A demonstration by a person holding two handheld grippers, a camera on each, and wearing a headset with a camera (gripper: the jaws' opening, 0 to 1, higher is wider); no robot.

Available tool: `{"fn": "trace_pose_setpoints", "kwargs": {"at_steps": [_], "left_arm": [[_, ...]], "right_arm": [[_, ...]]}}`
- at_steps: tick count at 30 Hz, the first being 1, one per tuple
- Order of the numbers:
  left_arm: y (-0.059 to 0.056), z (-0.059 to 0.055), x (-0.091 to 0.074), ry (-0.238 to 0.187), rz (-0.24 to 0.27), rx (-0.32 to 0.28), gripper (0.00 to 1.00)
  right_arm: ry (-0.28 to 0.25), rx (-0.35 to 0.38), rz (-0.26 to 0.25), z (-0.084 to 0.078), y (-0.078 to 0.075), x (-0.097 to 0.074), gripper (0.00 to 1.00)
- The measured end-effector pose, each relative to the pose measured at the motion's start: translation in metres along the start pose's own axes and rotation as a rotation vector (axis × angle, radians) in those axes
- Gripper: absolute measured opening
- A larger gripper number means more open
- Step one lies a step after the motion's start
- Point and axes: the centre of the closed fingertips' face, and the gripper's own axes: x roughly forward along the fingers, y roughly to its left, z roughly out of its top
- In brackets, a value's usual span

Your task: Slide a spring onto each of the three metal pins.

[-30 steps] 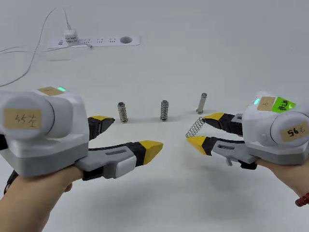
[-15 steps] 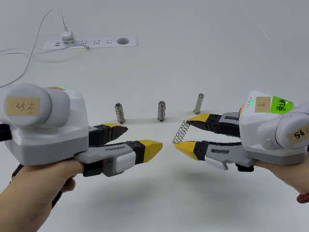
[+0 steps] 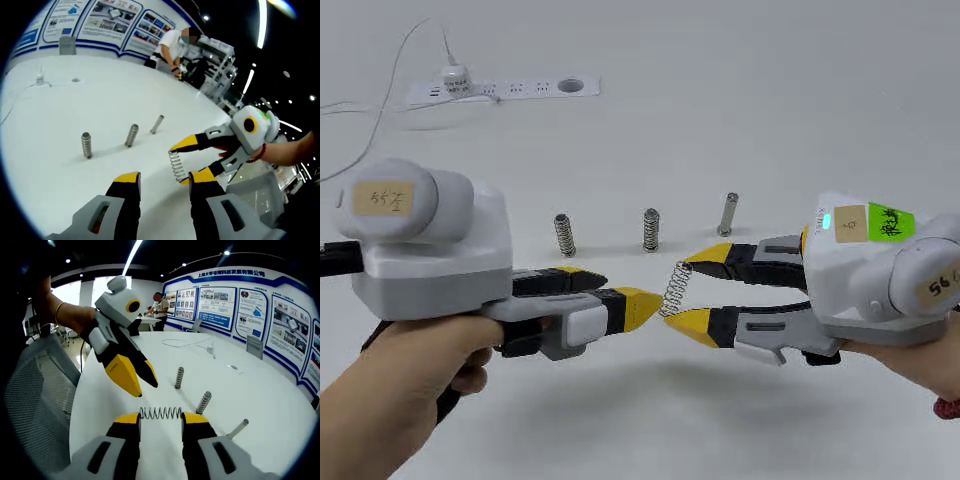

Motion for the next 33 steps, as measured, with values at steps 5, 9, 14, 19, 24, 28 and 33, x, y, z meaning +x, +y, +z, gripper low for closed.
{"fn": "trace_pose_setpoints", "kwargs": {"at_steps": [5, 9, 14, 19, 24, 28, 33], "left_arm": [[-0.003, -0.001, 0.004, 0.015, -0.019, -0.035, 0.36], [-0.007, -0.002, 0.007, 0.025, -0.031, -0.047, 0.33], [-0.01, -0.004, 0.009, 0.039, -0.041, -0.062, 0.3], [-0.013, -0.007, 0.011, 0.058, -0.056, -0.084, 0.26], [-0.014, -0.011, 0.013, 0.078, -0.063, -0.108, 0.22], [-0.015, -0.013, 0.014, 0.092, -0.068, -0.12, 0.2], [-0.016, -0.016, 0.014, 0.113, -0.074, -0.132, 0.18]], "right_arm": [[-0.002, -0.017, 0.016, 0.002, 0.004, 0.001, 0.33], [-0.009, -0.029, 0.032, 0.005, 0.01, 0.002, 0.33], [-0.01, -0.047, 0.048, 0.007, 0.014, 0.004, 0.33], [-0.01, -0.065, 0.062, 0.009, 0.018, 0.004, 0.33], [-0.006, -0.091, 0.076, 0.01, 0.022, 0.006, 0.33], [0.001, -0.107, 0.086, 0.01, 0.024, 0.006, 0.33], [0.015, -0.129, 0.099, 0.007, 0.027, 0.007, 0.33]]}}
